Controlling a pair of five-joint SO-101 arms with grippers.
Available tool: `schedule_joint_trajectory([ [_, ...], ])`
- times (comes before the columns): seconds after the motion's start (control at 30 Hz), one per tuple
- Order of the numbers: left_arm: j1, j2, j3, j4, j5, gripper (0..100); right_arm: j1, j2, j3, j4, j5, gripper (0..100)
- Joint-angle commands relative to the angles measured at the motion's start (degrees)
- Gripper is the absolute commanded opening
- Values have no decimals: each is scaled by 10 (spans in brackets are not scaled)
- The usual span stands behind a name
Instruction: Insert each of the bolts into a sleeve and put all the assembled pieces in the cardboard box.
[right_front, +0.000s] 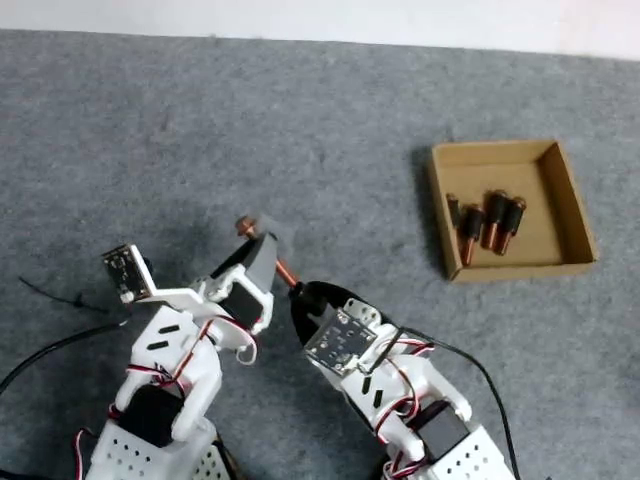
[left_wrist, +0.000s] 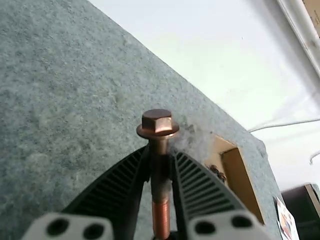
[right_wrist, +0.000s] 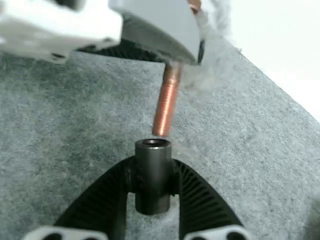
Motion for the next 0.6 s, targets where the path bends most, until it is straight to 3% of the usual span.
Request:
schedule_joint_trajectory([
  [0.0, 48, -9, -35, 18, 3, 5, 7, -12, 68, -20, 6, 5],
  [0.57, 52, -9, -40, 54, 2, 5, 34, -12, 68, -26, 4, 5],
])
